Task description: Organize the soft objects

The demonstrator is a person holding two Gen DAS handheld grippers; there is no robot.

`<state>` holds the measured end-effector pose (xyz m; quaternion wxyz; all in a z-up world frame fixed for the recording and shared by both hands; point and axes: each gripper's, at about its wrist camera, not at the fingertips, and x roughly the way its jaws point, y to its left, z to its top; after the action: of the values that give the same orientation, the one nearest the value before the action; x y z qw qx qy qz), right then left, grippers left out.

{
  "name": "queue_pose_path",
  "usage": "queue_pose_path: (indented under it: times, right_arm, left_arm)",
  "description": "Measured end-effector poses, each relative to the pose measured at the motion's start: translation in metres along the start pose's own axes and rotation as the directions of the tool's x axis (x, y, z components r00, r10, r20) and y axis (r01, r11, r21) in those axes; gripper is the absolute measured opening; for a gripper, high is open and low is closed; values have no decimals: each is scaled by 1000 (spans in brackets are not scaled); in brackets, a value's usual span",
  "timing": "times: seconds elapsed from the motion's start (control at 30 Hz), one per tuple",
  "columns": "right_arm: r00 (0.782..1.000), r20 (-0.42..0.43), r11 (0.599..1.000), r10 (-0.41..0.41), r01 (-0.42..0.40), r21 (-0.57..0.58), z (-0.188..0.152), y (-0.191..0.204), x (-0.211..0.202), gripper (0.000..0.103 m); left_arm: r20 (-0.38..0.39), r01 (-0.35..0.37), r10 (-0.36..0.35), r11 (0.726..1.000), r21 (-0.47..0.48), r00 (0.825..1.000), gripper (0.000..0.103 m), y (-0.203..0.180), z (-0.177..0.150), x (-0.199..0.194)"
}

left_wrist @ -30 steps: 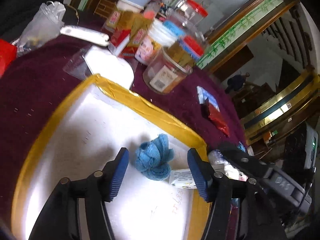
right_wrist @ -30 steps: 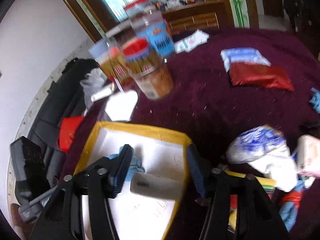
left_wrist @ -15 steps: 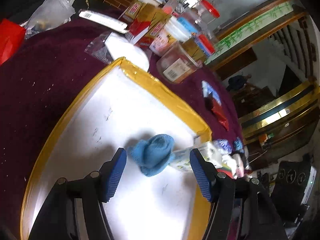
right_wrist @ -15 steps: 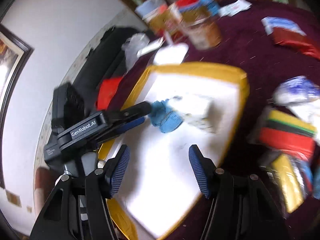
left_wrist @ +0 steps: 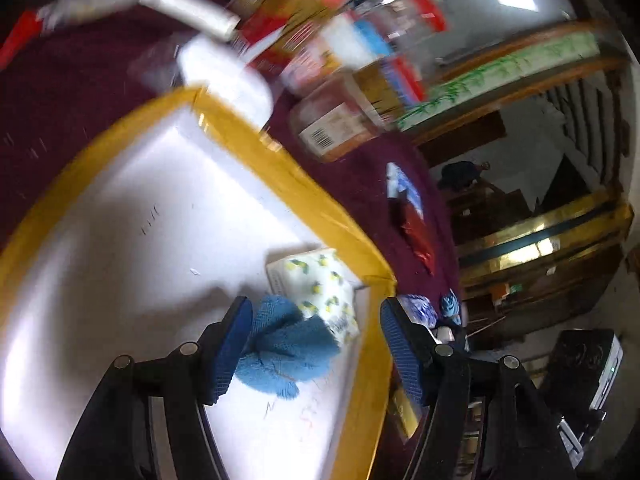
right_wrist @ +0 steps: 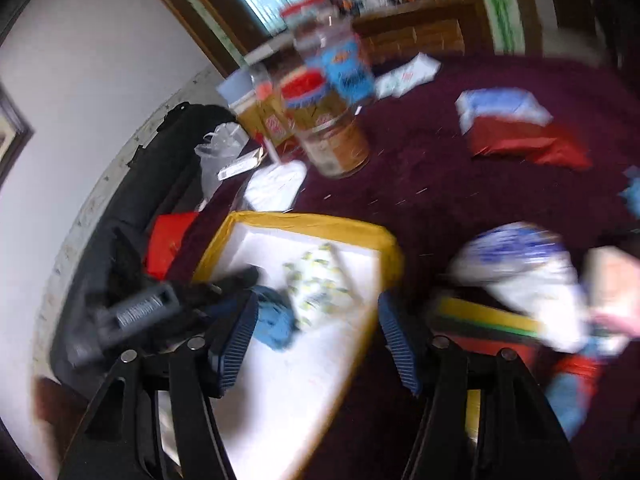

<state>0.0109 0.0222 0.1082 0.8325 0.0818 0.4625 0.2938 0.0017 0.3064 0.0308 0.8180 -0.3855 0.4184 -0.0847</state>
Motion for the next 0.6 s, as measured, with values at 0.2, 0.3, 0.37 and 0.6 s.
queue_pose_path:
  times: [0.2, 0.3, 0.37, 0.6]
  right_arm:
    - [952, 231, 979, -203, 201, 29, -34, -61, -109, 81]
    - [919, 278, 958, -281, 250, 139, -53, -110, -141, 85]
    - [903, 284, 940, -322, 270, 207, -64, -139, -152, 85]
    - [868, 296, 872, -400, 260, 416, -109, -234, -168, 85]
  left_arm:
    - [188, -125, 65, 934, 333, 980, 83, -75, -42, -48]
    - [184, -146, 69, 881, 451, 981, 92, -109, -68, -40]
    - [159, -142, 71, 855, 499, 985, 92, -123, -82, -26]
    - [1, -141, 162, 856, 497, 987, 92, -141, -127, 39]
